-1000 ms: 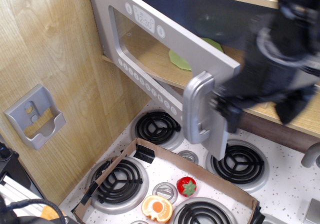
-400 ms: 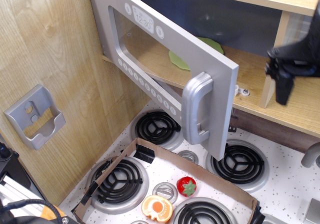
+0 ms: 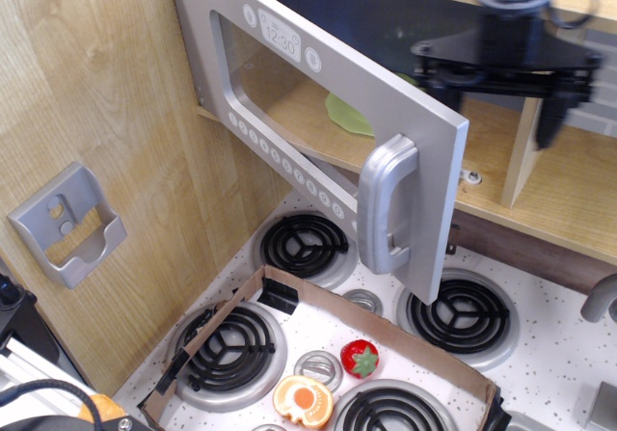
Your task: Open microwave
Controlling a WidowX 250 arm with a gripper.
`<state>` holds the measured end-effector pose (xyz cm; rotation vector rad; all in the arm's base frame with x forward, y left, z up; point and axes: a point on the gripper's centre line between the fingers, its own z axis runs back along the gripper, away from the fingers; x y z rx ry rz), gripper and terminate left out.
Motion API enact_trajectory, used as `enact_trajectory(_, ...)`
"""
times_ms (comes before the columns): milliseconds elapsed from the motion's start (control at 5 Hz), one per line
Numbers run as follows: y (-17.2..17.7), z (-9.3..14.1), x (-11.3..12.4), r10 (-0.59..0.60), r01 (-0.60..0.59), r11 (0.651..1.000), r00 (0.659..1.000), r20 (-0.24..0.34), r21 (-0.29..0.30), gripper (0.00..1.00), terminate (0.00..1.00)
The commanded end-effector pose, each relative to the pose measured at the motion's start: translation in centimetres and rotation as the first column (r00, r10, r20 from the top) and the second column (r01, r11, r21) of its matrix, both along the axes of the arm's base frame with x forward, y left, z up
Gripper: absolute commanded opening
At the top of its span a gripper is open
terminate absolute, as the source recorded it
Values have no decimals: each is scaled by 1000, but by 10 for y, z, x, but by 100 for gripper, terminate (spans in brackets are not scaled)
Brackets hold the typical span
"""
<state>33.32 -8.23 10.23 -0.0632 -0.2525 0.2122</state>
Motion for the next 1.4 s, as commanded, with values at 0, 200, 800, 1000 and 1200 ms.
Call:
enact_trajectory(0,42,-18,-28,1,0,999,999,36,-34,100,0)
enact_trajectory(200,60,-33,-50,32,-32,999,999,22,-8,100,0)
enact_trajectory(800,116,-31,-94,59,-55,995,997,-56,78,100,0)
enact_trajectory(1000,131,-33,-101,85,-79,991,995,-51,104,100,0)
enact_trajectory(1200,140,-37,-106,116,-110,989,991,-59,103,100,0)
